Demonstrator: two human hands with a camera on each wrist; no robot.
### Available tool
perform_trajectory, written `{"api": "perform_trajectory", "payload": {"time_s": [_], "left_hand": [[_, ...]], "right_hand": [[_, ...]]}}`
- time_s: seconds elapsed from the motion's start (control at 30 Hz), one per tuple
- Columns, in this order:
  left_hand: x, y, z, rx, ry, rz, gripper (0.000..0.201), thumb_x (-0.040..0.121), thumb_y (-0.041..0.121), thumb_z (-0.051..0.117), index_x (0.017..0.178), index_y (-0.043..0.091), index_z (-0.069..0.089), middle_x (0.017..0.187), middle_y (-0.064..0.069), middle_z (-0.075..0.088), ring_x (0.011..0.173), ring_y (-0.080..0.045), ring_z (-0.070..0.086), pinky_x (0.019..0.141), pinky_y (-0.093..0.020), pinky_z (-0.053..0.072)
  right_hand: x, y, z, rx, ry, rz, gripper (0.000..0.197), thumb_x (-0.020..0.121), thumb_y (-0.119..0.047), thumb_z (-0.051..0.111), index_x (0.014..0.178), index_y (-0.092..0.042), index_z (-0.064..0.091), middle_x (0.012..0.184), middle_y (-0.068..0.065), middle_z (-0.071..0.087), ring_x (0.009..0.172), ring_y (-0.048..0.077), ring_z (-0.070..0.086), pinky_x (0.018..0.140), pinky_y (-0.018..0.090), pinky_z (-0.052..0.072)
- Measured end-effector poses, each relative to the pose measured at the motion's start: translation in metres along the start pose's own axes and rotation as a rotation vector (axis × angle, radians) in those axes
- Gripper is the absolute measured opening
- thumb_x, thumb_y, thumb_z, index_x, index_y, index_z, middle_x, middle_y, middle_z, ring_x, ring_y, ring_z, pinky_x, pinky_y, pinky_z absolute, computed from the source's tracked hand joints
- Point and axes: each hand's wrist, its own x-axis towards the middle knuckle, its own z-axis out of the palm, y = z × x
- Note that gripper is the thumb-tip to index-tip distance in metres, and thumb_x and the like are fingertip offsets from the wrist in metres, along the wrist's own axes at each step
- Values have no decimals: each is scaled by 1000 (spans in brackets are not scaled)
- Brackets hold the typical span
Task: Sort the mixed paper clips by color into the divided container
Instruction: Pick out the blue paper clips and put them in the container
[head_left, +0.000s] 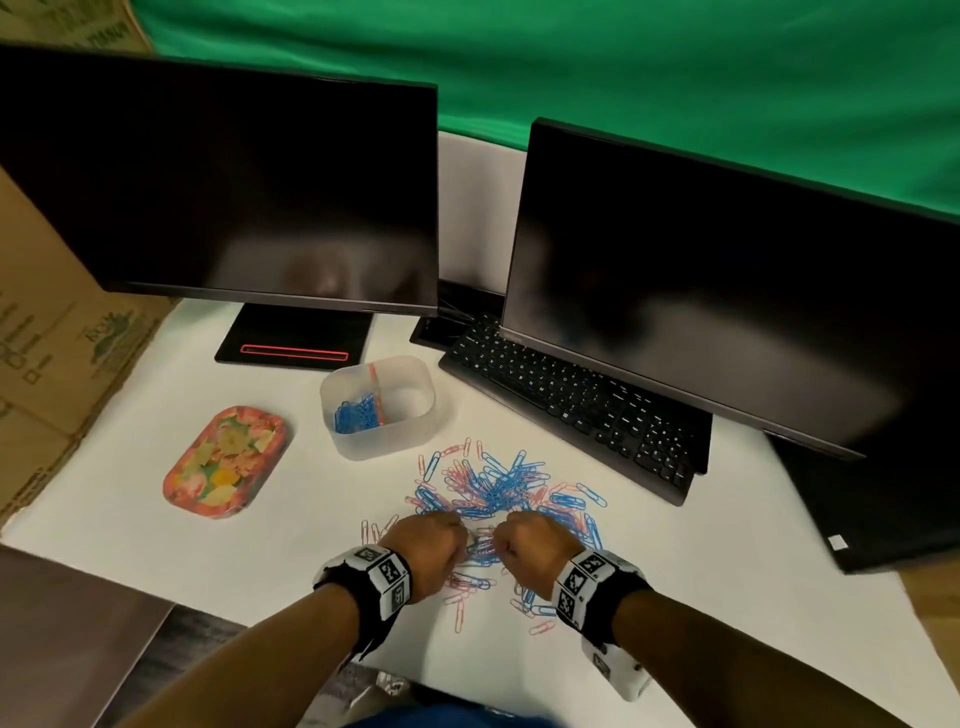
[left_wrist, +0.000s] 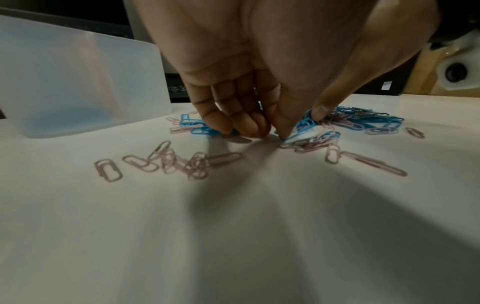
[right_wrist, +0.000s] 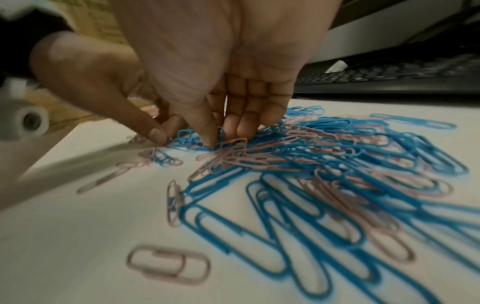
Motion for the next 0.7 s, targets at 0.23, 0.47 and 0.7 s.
{"api": "perform_trajectory", "payload": {"time_s": [0.23, 0.47, 0.7], "left_hand": [[0, 1, 1, -67, 38, -59, 21, 89, 26, 50, 108, 24, 57, 115, 3, 56, 107, -20, 54, 83, -27, 42], [8, 10, 2, -110, 115, -95, 16, 88, 29, 51, 102, 25, 58, 109, 3, 57, 100, -22, 57, 72, -24, 38], [7, 10, 2, -94, -89, 64, 22, 81, 30, 61, 102, 27, 66, 107, 4, 63, 100, -19, 58, 80, -23, 41]], "right_hand": [[-3, 17, -11, 352, 56, 135, 22, 86, -9, 56, 99, -18, 72, 86, -4, 67, 80, 10, 62, 77, 21, 51], [-7, 20, -24, 738, 180, 224, 17, 83, -10, 64, 72, -24, 64, 78, 1, 69, 72, 12, 61, 73, 26, 51], [-2, 13, -45, 1264, 350, 290, 23, 87, 5, 51, 68, -9, 51, 100, 13, 73, 93, 17, 68, 88, 33, 50]]}}
